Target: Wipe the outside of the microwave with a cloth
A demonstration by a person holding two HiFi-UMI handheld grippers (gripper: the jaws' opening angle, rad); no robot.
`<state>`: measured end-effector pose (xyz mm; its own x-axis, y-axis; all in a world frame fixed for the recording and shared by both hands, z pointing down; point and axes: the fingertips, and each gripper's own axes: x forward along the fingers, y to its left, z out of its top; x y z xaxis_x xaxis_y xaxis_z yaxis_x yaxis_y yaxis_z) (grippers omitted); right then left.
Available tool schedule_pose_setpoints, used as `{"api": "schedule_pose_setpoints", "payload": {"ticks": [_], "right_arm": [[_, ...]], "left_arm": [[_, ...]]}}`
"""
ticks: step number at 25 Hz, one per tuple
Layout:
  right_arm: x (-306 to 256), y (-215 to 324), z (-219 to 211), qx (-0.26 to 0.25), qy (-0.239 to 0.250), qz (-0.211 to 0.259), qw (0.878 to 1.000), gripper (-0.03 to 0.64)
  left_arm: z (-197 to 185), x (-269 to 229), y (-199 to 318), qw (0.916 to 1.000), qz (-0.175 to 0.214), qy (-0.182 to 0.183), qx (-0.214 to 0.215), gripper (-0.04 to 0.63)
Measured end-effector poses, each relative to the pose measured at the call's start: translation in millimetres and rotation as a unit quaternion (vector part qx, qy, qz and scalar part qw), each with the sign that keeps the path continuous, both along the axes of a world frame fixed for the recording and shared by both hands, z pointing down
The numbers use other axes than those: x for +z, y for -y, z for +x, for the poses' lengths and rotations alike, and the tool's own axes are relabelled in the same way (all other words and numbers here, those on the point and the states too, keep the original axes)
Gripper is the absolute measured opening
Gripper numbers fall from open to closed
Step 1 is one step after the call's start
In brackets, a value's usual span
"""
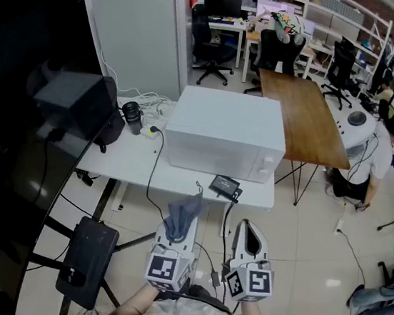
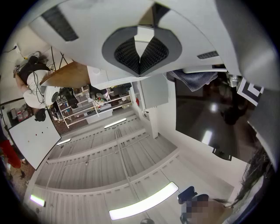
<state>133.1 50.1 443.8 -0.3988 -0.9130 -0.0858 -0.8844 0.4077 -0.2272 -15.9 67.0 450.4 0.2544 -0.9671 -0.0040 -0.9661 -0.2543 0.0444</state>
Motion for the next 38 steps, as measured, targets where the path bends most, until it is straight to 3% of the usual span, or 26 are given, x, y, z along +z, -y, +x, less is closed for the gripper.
{"api": "schedule_pose_setpoints", "payload": {"ticks": [6, 12, 19, 21, 26, 32, 38], "right_arm": [[-5, 43, -11, 0.002, -0.005, 0.006, 1.000, 0.018], [-20, 107, -29, 0.029, 0.009, 0.014, 0.999, 0.018], [-51, 184, -23, 0.098, 0.024, 0.036, 0.994, 0.018], [-56, 203, -22, 0.105, 0.022, 0.038, 0.993, 0.018], [-81, 235, -21, 0.117, 0.017, 0.053, 0.992, 0.018], [-84, 254, 7, 0.141, 0.022, 0.045, 0.989, 0.018], [-83, 256, 56, 0.183, 0.030, 0.045, 0.982, 0.018]], "left_arm": [[3, -12, 40, 0.9995, 0.002, -0.030, 0.010, 0.057], [-24, -13, 104, 0.9987, 0.007, -0.035, 0.037, 0.057], [-41, -61, 206, 0.9922, 0.065, -0.051, 0.093, 0.057], [-30, -77, 237, 0.9891, 0.063, -0.064, 0.117, 0.057], [9, -97, 304, 0.9834, 0.063, -0.047, 0.163, 0.057], [96, -96, 383, 0.9638, -0.026, -0.080, 0.253, 0.057], [183, -92, 442, 0.9484, -0.078, -0.067, 0.300, 0.057]]}}
